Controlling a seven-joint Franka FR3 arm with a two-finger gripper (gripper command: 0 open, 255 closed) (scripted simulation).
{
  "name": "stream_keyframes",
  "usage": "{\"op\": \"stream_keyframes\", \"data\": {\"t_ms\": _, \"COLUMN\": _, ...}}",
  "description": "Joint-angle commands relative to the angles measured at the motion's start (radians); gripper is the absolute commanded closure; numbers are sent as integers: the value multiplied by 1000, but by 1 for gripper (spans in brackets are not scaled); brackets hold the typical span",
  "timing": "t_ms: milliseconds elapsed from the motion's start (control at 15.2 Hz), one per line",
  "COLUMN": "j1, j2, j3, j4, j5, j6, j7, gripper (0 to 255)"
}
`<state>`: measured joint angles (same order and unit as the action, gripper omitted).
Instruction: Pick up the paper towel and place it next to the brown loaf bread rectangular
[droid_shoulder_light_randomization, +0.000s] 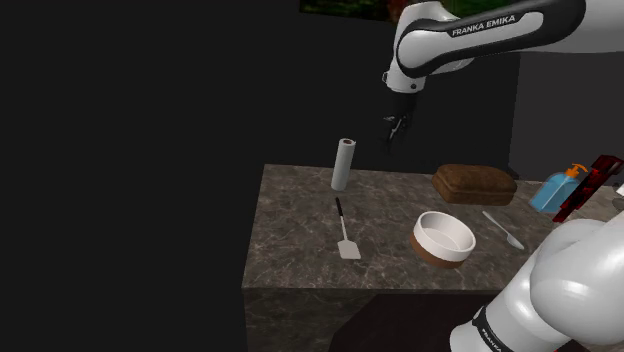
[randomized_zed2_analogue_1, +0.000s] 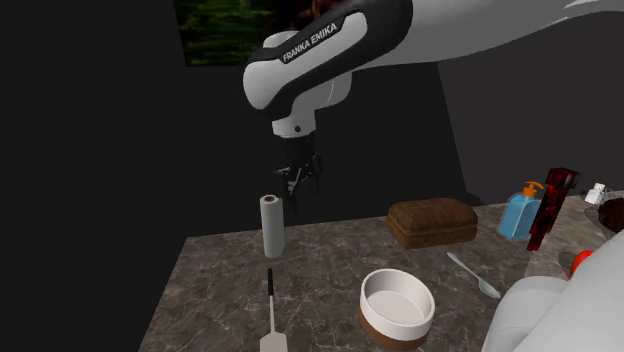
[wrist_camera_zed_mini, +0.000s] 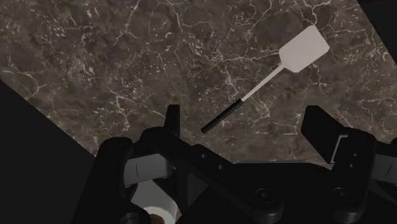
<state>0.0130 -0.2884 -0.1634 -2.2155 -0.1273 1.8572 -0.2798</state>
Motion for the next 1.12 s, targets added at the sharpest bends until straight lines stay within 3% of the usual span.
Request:
{"op": "stream_keyframes", "data": {"t_ms": 0, "j1": 3, "j2": 77, "j3": -15, "j4": 59, "j5": 11, "j6": 29, "j7": -42, "gripper": 0}}
{"op": "stream_keyframes", "data": {"t_ms": 528, "j1": -6, "j2": 378, "j3": -46, "j4": 312, "j5": 88, "j6": 111, "j7": -207, "gripper": 0}}
{"op": "stream_keyframes", "data": {"t_ms": 1056, "j1": -49, "j2": 696, "j3": -28, "j4": 669, "j5": 176, "j6": 99, "j7": -347, "gripper": 0}}
